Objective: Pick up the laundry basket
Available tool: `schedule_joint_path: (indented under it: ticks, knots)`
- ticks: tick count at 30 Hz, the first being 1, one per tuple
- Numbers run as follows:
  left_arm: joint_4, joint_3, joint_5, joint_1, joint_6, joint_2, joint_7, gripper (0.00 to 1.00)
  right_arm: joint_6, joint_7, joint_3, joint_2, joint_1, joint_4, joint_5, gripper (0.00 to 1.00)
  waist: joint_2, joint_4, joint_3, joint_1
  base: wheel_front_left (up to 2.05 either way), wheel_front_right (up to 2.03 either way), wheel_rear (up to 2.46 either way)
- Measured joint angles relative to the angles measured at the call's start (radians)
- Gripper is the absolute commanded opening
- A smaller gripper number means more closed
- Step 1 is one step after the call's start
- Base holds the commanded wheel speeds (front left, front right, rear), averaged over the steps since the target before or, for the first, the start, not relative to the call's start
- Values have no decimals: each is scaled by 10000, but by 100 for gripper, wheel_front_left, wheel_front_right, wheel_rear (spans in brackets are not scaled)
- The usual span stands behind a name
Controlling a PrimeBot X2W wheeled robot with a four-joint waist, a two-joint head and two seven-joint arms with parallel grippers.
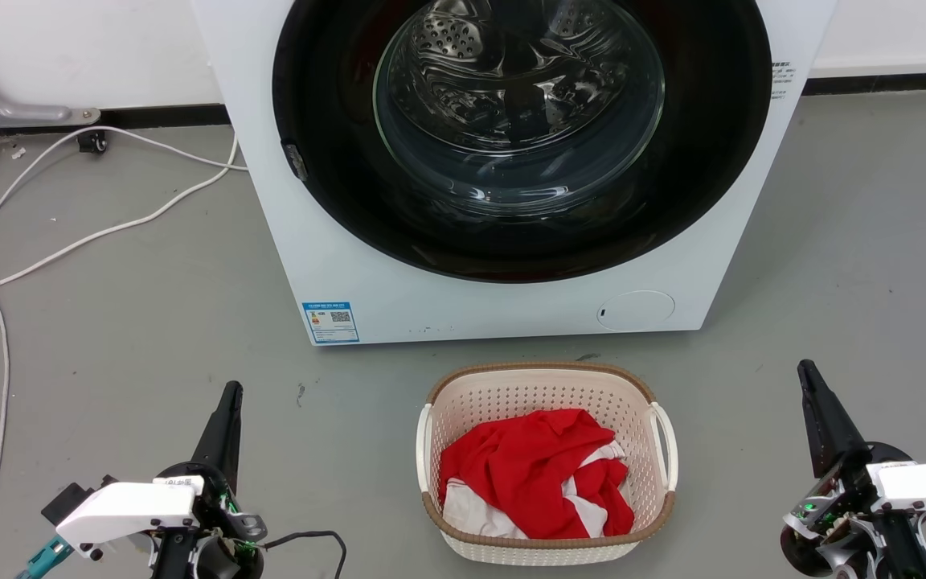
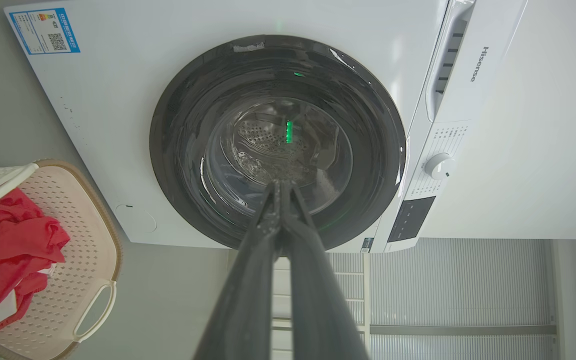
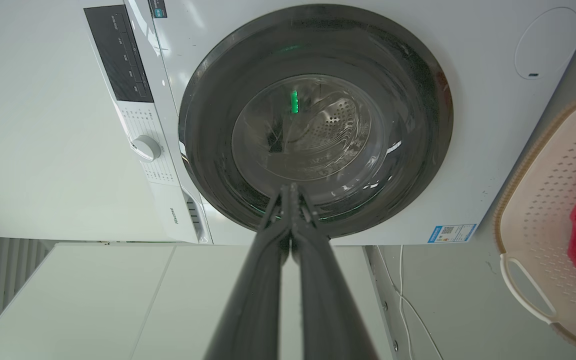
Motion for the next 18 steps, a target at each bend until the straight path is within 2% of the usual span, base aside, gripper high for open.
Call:
schedule_joint_path:
  ticks: [18]
  knots:
    - [0, 0, -2, 0, 0, 0, 0, 0, 0, 0, 0, 0, 0, 0, 0, 0, 0, 0, 0, 0, 0, 0, 0]
